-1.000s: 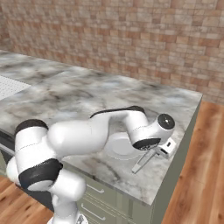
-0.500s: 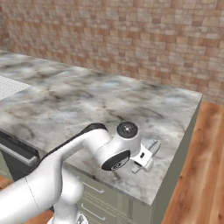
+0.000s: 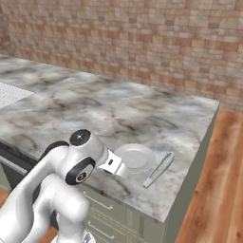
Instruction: Pick up the tongs from the counter and place them near the plate next to the oven.
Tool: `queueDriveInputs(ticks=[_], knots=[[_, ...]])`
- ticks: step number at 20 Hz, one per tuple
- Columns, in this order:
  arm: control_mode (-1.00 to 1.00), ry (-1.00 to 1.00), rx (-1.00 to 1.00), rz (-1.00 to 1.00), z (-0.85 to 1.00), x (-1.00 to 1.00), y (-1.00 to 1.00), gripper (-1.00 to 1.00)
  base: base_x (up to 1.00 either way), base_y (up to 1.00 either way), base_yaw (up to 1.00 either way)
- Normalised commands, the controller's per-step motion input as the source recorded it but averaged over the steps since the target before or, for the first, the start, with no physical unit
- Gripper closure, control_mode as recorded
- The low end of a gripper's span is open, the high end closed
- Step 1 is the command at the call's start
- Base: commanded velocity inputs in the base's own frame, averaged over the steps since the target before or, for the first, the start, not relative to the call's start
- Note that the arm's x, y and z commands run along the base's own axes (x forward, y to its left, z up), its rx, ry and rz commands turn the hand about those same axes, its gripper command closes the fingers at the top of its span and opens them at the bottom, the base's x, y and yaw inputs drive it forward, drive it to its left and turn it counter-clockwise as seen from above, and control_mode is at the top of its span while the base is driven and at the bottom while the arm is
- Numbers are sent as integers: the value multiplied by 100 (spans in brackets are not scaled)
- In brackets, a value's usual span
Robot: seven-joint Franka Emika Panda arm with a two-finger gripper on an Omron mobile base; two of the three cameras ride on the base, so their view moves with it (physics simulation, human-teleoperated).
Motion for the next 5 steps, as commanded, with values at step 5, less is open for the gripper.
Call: queueDriveInputs(ticks=[5], knots=[[-100, 0, -2, 3, 0, 74, 87, -100, 0, 0, 0]])
